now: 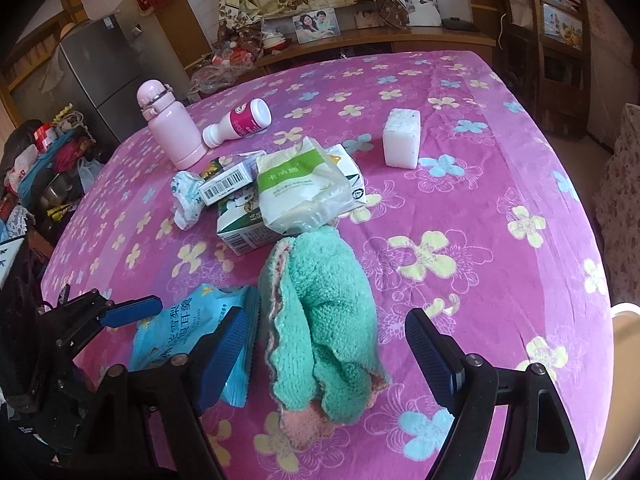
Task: Collect trash
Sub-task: 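Grasp the green towel with right tool while left tool grasps blue snack packet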
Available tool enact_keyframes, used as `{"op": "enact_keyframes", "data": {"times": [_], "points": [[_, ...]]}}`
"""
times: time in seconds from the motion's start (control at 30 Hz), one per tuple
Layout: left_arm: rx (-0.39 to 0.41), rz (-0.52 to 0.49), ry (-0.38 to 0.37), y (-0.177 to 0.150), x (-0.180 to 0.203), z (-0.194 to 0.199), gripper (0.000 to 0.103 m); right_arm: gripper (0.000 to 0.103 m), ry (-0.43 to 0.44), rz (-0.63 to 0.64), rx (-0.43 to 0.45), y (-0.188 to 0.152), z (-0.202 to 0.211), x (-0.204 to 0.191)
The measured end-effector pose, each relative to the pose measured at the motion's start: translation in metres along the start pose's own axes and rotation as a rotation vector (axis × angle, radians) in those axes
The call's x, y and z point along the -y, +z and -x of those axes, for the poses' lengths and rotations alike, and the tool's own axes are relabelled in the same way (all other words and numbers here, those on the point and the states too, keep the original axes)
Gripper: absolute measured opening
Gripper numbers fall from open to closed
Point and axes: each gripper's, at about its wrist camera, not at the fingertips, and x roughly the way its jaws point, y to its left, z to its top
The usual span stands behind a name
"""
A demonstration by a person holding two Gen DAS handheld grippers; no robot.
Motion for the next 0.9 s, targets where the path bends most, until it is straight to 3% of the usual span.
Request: {"op": "enact_keyframes", "data": {"times": [0.33,0.57,0.6,0.63,0.7,0.9], "points": [[-0.019,0.017,-0.015,0.004,-0.005,-0.014,0.075,0.084,0.011,-0.019,-0.038,0.009,-0.023,0.009],[-0.02,0.084,-0.045,0.0,-0.011,-0.015,0.074,0.083,0.036,-0.027,-0.02,0.007,-0.024,0.011],[-0.017,0.094,-0.046,-0.001,-0.011,-0.014,0.071,0.079,0.033,-0.024,-0.013,0.005,-0.023,0.01],[-0.013,0.103,-0.053,-0.002,-0.011,-0.013,0.067,0.067,0.039,-0.021,-0.01,0.004,-0.022,0.01],[-0.005,0.116,-0.047,-0.003,-0.01,-0.009,0.061,0.051,0.076,-0.022,-0.003,0.0,-0.018,0.008],[0.002,0.135,-0.028,-0.009,-0.005,0.002,0.053,0.043,0.057,-0.001,0.031,-0.013,0.003,0.001]]}}
